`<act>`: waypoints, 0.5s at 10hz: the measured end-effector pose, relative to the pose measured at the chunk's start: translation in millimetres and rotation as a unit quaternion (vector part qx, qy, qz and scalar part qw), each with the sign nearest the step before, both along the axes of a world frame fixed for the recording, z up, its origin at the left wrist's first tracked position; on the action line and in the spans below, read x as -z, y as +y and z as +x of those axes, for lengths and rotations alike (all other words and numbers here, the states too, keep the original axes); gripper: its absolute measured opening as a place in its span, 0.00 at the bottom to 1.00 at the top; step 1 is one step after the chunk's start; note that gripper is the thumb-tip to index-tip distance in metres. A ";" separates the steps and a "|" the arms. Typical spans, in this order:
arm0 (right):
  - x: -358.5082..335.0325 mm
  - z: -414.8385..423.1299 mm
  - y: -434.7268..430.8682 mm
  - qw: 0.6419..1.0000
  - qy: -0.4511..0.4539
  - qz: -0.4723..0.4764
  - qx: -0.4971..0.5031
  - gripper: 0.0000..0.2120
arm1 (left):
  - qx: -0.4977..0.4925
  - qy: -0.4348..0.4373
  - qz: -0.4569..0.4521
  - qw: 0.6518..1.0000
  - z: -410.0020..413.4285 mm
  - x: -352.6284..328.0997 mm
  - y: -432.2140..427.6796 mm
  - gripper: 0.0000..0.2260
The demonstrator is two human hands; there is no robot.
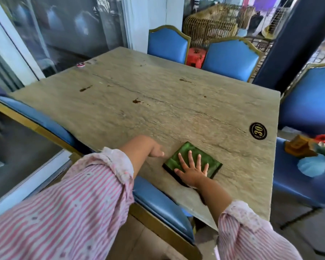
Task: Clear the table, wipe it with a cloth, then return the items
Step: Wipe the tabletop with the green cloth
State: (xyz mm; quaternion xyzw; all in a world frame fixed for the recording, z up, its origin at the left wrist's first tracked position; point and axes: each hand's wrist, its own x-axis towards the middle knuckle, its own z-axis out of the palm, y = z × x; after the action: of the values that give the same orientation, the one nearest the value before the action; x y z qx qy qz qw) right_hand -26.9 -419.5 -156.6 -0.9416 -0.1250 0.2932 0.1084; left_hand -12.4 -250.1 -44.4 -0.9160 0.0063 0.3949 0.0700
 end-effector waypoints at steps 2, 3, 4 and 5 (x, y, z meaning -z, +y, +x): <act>-2.0 32.2 54.1 0.999 0.014 -0.012 -0.040 0.31 | 0.053 0.003 0.042 0.998 23.2 -1.6 57.4 0.27; -3.6 54.7 92.2 0.998 0.013 -0.013 -0.061 0.32 | 0.074 0.004 0.021 0.997 39.5 8.2 82.8 0.28; -6.3 72.0 126.9 0.997 0.016 -0.011 -0.073 0.32 | 0.060 -0.016 -0.011 0.998 52.9 16.3 112.8 0.28; -7.0 86.2 155.6 0.996 0.019 -0.016 -0.081 0.32 | 0.030 -0.046 -0.055 0.997 62.3 23.2 147.0 0.29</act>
State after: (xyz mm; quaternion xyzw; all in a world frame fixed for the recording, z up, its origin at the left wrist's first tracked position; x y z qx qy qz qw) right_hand 59.3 -263.9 -149.6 -0.9243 -0.1938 0.3207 0.0719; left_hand 49.9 -103.2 -67.6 -0.9351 0.0525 0.3491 0.0317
